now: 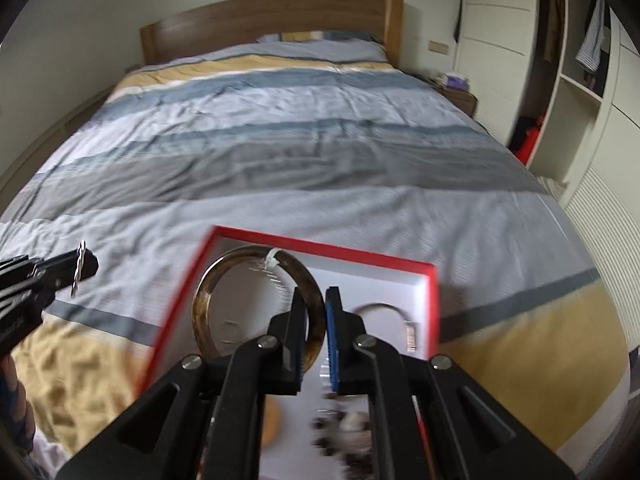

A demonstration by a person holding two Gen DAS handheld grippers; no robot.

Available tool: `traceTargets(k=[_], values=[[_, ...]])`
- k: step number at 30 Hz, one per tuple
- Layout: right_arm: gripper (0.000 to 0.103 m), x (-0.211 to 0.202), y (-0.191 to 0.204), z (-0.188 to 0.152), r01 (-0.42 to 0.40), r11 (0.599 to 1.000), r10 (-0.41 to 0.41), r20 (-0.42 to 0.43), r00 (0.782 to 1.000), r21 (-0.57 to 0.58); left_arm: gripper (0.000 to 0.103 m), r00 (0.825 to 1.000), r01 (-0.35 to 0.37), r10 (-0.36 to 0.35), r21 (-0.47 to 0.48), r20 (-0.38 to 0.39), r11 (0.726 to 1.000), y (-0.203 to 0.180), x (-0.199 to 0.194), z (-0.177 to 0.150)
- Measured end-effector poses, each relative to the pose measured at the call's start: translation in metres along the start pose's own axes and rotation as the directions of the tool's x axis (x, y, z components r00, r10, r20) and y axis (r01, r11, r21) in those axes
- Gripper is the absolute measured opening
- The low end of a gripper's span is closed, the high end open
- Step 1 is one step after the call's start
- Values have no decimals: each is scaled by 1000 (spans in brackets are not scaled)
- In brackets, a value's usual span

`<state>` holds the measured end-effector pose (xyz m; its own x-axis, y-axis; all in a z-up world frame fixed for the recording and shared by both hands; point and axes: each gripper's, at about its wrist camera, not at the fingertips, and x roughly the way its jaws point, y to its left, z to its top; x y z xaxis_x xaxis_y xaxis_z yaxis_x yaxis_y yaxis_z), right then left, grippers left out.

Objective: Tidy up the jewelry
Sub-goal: 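Carry the ring and bangle over the red box and lower them inside, then open both tools to release the ring and bangle into the box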

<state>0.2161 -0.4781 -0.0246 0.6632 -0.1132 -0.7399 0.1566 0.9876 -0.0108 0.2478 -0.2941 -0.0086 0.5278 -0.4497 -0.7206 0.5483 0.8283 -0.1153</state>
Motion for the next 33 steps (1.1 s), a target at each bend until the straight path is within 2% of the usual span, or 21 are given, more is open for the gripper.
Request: traceTargets(k=[7, 12, 20, 28, 31, 33], values=[[8, 38, -24, -5, 22, 1000, -22, -59, 998, -2, 4, 996, 33, -28, 62, -86, 998, -46, 52, -11], [8, 58, -28, -8, 16, 1000, -17, -91, 996, -13, 4, 992, 26, -15, 82, -128, 996, -53, 76, -26], [9, 72, -24, -11, -6, 999, 1, -128, 992, -36, 4, 991, 8, 5, 96, -132, 995, -56, 88, -30], [12, 73, -26, -10, 13, 999, -19, -156, 988, -36, 7, 991, 10, 2, 90, -132, 996, -52, 89, -28], [26, 69, -30, -11, 15, 1000, -18, -153, 988, -22, 13, 992, 17, -6, 81, -129, 997, -51, 85, -28], [29, 63, -32, -11, 6, 1000, -7, -142, 990, -10, 16, 992, 25, -16, 74, -126, 997, -51, 81, -28]])
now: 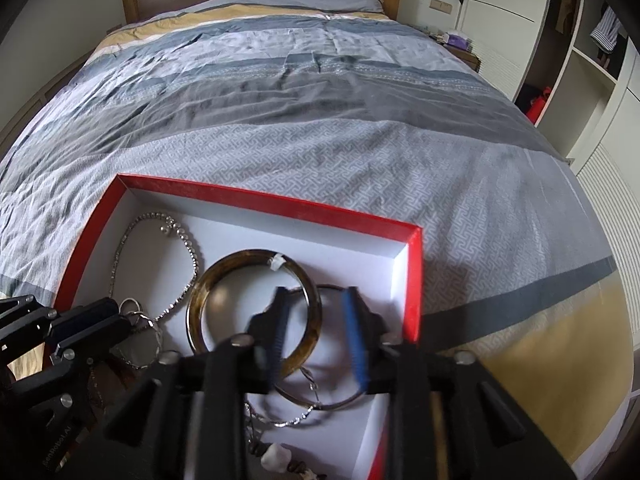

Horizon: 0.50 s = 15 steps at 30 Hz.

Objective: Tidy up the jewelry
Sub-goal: 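Open both tools to release the ring and bangle into the box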

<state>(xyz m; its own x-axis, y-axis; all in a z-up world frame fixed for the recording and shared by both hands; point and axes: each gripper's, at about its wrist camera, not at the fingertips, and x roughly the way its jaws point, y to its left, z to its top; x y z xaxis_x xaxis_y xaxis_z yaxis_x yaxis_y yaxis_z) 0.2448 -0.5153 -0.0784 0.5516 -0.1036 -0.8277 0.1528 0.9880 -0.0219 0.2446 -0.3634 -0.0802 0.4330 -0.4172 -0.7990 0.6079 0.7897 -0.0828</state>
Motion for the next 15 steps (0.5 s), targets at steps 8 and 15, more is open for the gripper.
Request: traceTargets(k=[8, 15], values=[[29, -43, 1, -9, -16, 999, 14, 64, 998, 32, 35, 998, -3, 4, -24, 58, 1000, -4, -41, -2], [30, -89, 14, -32, -51, 997, 45, 92, 995, 62, 54, 992, -60, 68, -83, 106, 995, -7, -97, -17]])
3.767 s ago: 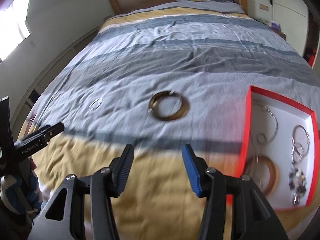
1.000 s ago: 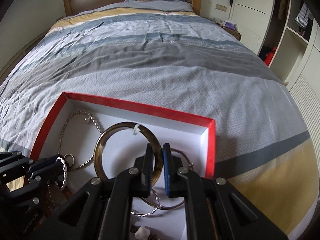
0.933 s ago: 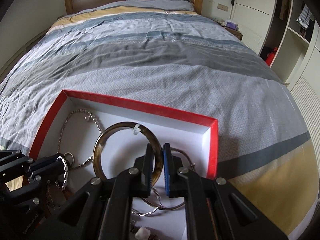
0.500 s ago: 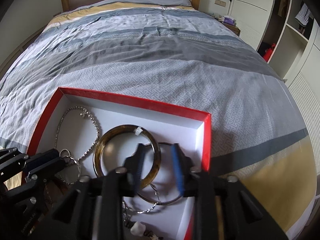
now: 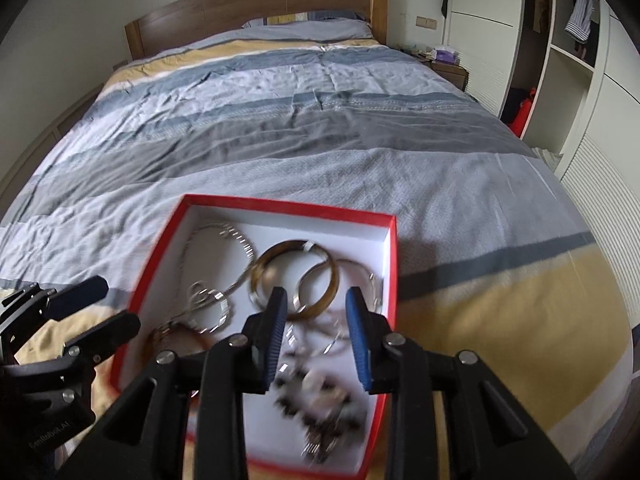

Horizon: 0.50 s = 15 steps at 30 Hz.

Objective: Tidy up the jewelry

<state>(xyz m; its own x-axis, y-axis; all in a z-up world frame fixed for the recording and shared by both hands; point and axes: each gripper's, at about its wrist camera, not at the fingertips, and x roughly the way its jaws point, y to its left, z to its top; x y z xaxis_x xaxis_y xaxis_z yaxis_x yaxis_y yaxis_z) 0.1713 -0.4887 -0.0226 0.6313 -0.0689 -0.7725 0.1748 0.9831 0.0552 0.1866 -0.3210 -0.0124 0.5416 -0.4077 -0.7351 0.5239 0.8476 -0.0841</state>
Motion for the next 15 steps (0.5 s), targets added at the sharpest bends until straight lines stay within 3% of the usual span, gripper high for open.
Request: traceTargets(k=[15], values=[[37, -102, 60, -85, -59, 998, 60, 35, 998, -17, 84, 977, -192, 200, -95, 77, 977, 13, -135, -66]])
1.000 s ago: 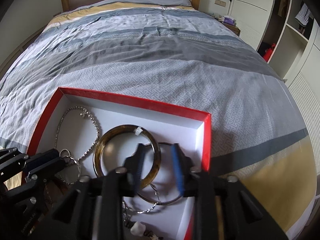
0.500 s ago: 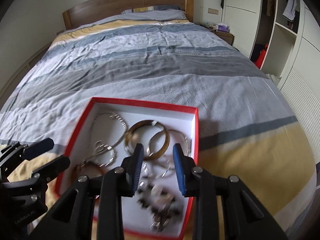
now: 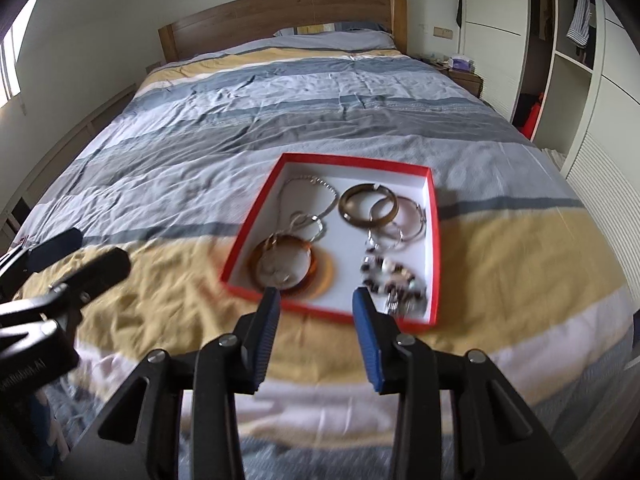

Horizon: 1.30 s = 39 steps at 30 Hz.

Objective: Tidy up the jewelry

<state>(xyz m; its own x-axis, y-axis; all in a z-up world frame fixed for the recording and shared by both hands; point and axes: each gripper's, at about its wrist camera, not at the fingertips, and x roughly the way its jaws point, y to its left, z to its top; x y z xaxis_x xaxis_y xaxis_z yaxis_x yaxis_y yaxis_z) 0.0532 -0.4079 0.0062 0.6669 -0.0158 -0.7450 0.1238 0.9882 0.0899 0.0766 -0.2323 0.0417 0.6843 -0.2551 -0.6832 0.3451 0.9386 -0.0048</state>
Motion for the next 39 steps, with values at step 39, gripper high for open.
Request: traceTargets(k=[39], values=[[66, -131, 63, -68, 21, 999, -15, 198, 980, -26, 102, 941, -218, 241, -121, 237, 969, 83, -192, -93]])
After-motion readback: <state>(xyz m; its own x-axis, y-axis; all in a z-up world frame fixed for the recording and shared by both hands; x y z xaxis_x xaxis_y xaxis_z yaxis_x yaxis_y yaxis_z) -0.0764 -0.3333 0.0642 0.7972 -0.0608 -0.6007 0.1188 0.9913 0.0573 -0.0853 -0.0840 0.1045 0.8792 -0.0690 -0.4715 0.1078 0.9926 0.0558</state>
